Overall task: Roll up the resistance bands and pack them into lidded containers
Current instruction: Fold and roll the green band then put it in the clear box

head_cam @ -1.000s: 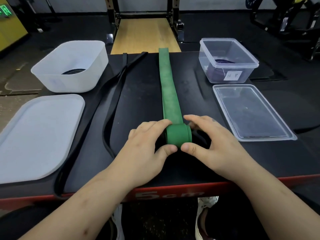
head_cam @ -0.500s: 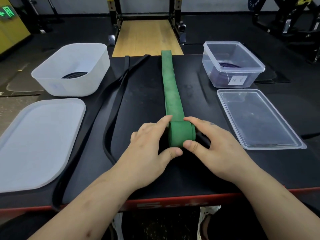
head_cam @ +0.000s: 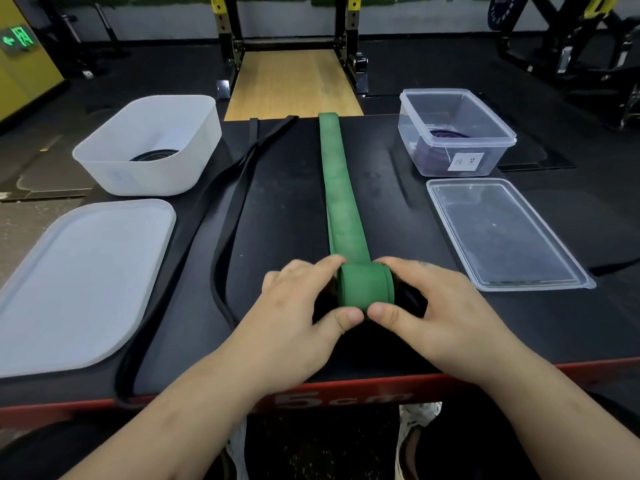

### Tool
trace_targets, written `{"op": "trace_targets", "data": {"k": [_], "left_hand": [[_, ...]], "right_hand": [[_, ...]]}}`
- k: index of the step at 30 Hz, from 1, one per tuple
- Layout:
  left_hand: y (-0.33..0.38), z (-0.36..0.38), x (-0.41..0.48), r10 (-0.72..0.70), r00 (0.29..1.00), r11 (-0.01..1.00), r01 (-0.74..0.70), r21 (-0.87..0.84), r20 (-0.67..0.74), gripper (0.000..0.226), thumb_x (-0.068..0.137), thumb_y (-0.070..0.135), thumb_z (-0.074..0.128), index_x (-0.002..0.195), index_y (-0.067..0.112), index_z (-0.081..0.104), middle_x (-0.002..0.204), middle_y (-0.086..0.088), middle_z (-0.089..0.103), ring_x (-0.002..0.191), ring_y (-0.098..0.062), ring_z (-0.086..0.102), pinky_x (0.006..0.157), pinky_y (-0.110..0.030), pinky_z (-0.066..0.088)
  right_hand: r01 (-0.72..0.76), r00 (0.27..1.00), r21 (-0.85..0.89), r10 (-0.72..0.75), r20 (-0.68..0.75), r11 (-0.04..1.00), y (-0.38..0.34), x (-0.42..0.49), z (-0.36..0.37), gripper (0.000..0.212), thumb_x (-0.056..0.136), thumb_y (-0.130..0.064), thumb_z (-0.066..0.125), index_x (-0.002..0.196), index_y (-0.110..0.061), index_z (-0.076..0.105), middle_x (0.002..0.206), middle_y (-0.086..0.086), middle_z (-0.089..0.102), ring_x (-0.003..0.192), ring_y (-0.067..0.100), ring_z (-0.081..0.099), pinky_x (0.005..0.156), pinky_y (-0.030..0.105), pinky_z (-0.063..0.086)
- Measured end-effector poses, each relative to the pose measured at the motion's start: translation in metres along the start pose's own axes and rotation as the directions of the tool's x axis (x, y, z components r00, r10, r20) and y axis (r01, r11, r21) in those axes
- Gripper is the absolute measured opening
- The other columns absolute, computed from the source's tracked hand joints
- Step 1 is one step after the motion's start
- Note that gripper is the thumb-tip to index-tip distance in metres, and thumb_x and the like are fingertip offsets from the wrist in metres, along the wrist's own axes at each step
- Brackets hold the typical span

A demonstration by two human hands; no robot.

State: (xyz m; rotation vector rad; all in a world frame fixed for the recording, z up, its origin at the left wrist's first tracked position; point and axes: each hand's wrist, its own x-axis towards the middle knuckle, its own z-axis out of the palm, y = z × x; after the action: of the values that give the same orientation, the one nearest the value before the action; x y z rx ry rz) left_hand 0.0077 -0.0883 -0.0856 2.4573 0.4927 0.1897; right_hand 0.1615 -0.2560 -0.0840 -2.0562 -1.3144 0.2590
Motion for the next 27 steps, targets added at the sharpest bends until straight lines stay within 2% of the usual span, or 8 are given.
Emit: {"op": "trace_targets", "data": {"k": [2, 6, 10, 13, 15, 21, 25, 27], "left_hand": [[0.0, 0.004, -0.008, 0.006, 1.0, 1.0, -0.006, -0.005, 0.007, 0.067, 0.088, 0.07, 0.046, 0.149, 0.052, 0.023, 0.136, 0.019, 0.043, 0.128, -0.012, 0.034, 0.107, -0.031, 0.031], [0.0, 0.006, -0.007, 0.042, 0.999, 0.999, -0.042, -0.004, -0.014, 0.076, 0.087, 0.074, 0.046, 0.153, 0.049, 0.019, 0.146, 0.024, 0.038, 0.141, -0.002, 0.027, 0.117, -0.032, 0.025], [-0.001, 0.002, -0.005, 0.073, 0.996, 0.996, -0.075, -0.04, -0.051, 0.073, 0.088, 0.055, 0.065, 0.15, 0.053, 0.026, 0.147, 0.032, 0.031, 0.142, 0.0, 0.03, 0.117, -0.034, 0.032], [-0.002, 0.0, 0.0, 0.082, 0.994, 0.997, -0.082, 0.011, -0.069, 0.066, 0.092, 0.051, 0.063, 0.149, 0.048, 0.031, 0.145, 0.029, 0.036, 0.14, 0.004, 0.027, 0.119, -0.035, 0.029], [-0.004, 0.0, 0.003, 0.087, 0.993, 0.996, -0.086, 0.022, -0.077, 0.066, 0.093, 0.053, 0.059, 0.153, 0.044, 0.031, 0.144, 0.027, 0.037, 0.14, 0.006, 0.025, 0.119, -0.033, 0.027], [-0.005, 0.0, 0.008, 0.013, 0.999, 1.0, -0.013, -0.01, -0.034, 0.077, 0.088, 0.059, 0.062, 0.149, 0.06, 0.016, 0.145, 0.025, 0.038, 0.139, -0.004, 0.031, 0.112, -0.026, 0.026], [-0.009, -0.001, 0.014, 0.004, 0.998, 1.0, -0.003, 0.01, -0.067, 0.067, 0.089, 0.062, 0.055, 0.146, 0.06, 0.021, 0.141, 0.021, 0.042, 0.134, -0.009, 0.036, 0.108, -0.026, 0.027], [-0.01, -0.001, 0.016, 0.002, 0.998, 1.0, -0.003, -0.01, -0.068, 0.069, 0.089, 0.062, 0.055, 0.15, 0.056, 0.022, 0.141, 0.023, 0.041, 0.137, -0.006, 0.033, 0.112, -0.029, 0.028]], "right_hand": [[0.004, 1.0, 0.002, -0.004, 0.027, 1.0, 0.001, -0.006, -0.001, 0.042, 0.085, -0.065, 0.061, 0.126, -0.06, 0.055, 0.119, -0.033, 0.059, 0.118, -0.006, 0.055, 0.096, 0.009, 0.039], [-0.022, 0.999, -0.013, 0.023, 0.044, 1.0, 0.007, -0.002, -0.001, 0.058, 0.084, -0.072, 0.055, 0.131, -0.04, 0.062, 0.117, -0.023, 0.051, 0.122, 0.006, 0.052, 0.101, 0.026, 0.043], [-0.03, 0.998, -0.018, 0.03, 0.046, 0.999, 0.007, 0.003, 0.001, 0.065, 0.083, -0.076, 0.05, 0.135, -0.037, 0.061, 0.117, -0.025, 0.053, 0.121, 0.004, 0.051, 0.103, 0.03, 0.044], [-0.066, 0.997, 0.043, 0.064, 0.036, 0.997, 0.008, 0.004, 0.0, 0.077, 0.076, -0.079, 0.063, 0.144, -0.046, 0.05, 0.127, -0.031, 0.056, 0.127, -0.006, 0.049, 0.107, 0.022, 0.04], [-0.088, 0.996, 0.089, 0.085, 0.037, 0.992, 0.008, 0.004, -0.001, 0.081, 0.072, -0.071, 0.072, 0.147, -0.05, 0.046, 0.131, -0.034, 0.055, 0.13, -0.011, 0.047, 0.108, 0.016, 0.037], [-0.1, 0.995, 0.026, 0.1, 0.02, 0.995, 0.01, 0.016, 0.002, 0.074, 0.081, -0.079, 0.048, 0.148, -0.048, 0.046, 0.12, -0.042, 0.051, 0.126, -0.011, 0.045, 0.106, 0.019, 0.037], [-0.099, 0.993, 0.065, 0.094, 0.068, 0.993, 0.013, 0.015, 0.004, 0.082, 0.078, -0.073, 0.064, 0.152, -0.055, 0.032, 0.139, -0.036, 0.047, 0.136, -0.01, 0.04, 0.112, 0.021, 0.033], [-0.112, 0.991, 0.049, 0.108, 0.076, 0.992, 0.013, 0.018, 0.003, 0.078, 0.081, -0.067, 0.065, 0.152, -0.053, 0.035, 0.137, -0.032, 0.049, 0.134, -0.009, 0.041, 0.112, 0.023, 0.036]]}}
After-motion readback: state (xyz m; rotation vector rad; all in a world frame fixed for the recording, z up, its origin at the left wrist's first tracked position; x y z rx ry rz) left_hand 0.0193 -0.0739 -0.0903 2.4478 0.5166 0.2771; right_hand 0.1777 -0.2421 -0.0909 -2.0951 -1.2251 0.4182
